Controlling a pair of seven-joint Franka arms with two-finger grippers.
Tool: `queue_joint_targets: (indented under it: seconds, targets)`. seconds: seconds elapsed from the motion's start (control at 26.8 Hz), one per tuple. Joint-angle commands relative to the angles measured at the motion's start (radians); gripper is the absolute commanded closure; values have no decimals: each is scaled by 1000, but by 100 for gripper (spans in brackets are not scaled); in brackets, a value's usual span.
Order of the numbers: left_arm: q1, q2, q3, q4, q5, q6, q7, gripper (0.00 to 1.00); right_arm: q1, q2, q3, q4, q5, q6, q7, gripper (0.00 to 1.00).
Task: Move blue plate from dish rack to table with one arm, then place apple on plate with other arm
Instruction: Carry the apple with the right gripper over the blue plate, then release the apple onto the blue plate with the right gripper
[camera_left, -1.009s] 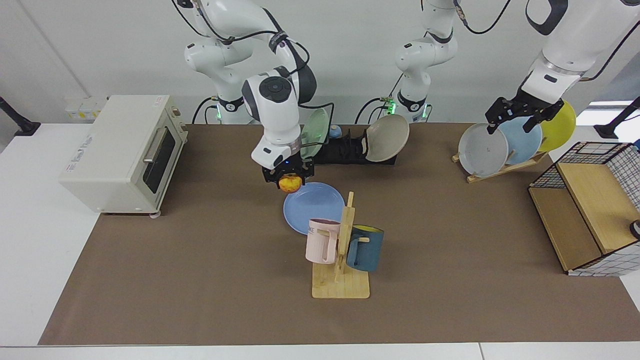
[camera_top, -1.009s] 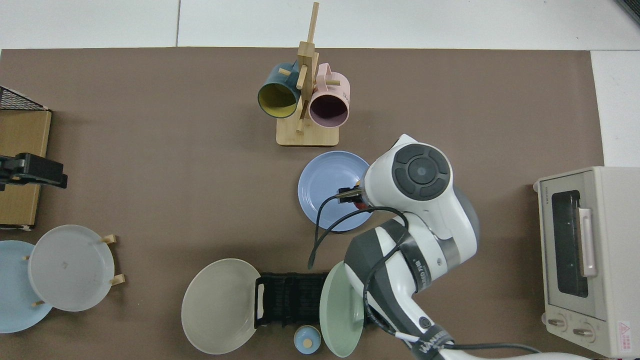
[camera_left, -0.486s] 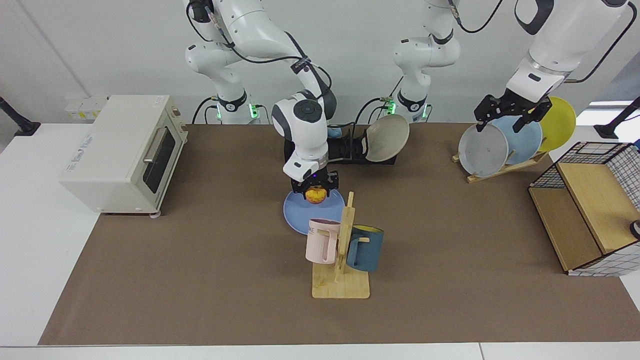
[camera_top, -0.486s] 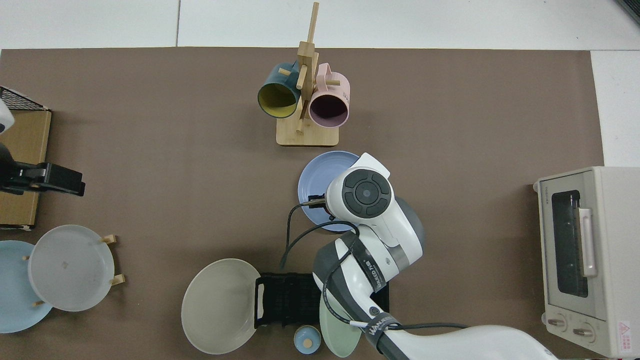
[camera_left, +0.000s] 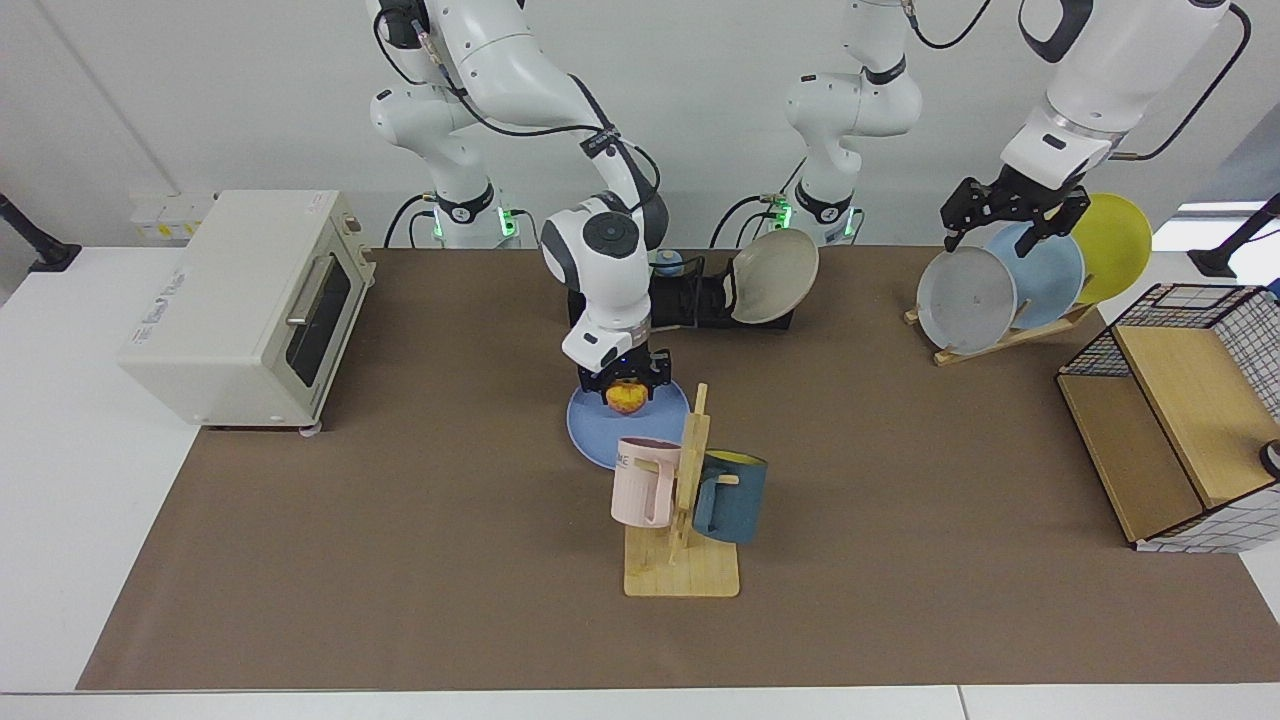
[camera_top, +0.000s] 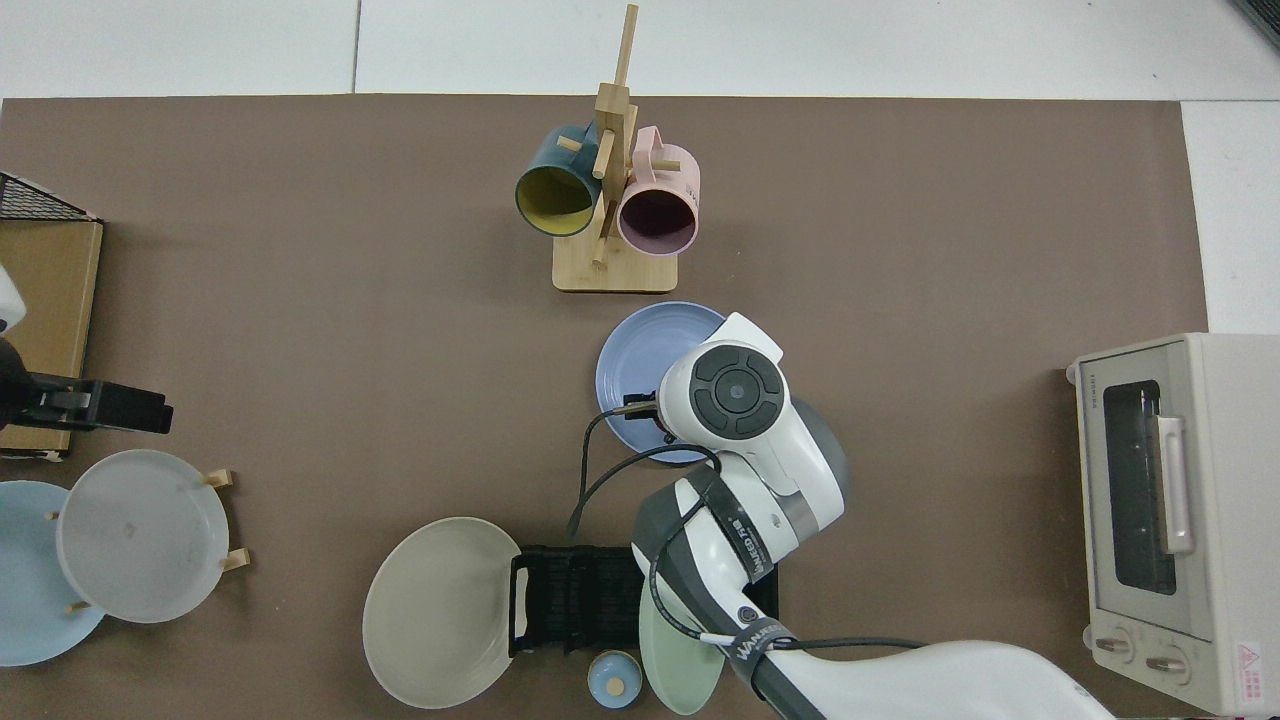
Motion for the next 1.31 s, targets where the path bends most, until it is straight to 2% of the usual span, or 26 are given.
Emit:
queue_joint_targets:
  seconds: [0.0,0.04,0.07,0.11,0.15,0.45,0.6,0.75,0.9,1.12,1.27]
  targets:
    - [-22,-43,14,-60,-9,43,8,0,-9,10,3,-17,4,66,9,71]
    - [-22,-43,14,-60,-9,43,8,0,-10,10,3,-17,4,66,11,42]
    - [-22,-43,14,-60,-9,44,8,0,-9,10,3,-17,4,69,12,19]
    - [-22,-43,14,-60,-9,44,7,0,-9,10,3,-17,4,69,14,6]
    - [-22,-42,12,-60,-9,44,8,0,-9,10,3,-17,4,69,14,2]
    - [-22,-35,12,-51,4,44,16,0,-9,10,2,-2,4,60,19,1]
    - [-13,-23,14,-26,6,52,68,0,-44,-17,-1,21,4,32,11,1]
    - [-8,15,15,34,6,46,83,0,-82,-60,0,52,3,-34,-4,1]
    - [-14,18,15,37,7,43,80,0,-130,-116,0,70,3,-99,-90,1]
    - [-14,26,14,50,7,35,80,0,-239,-188,2,129,6,-271,-242,1]
    - [-14,61,14,99,7,-3,79,0,-326,-234,2,135,7,-357,-365,1]
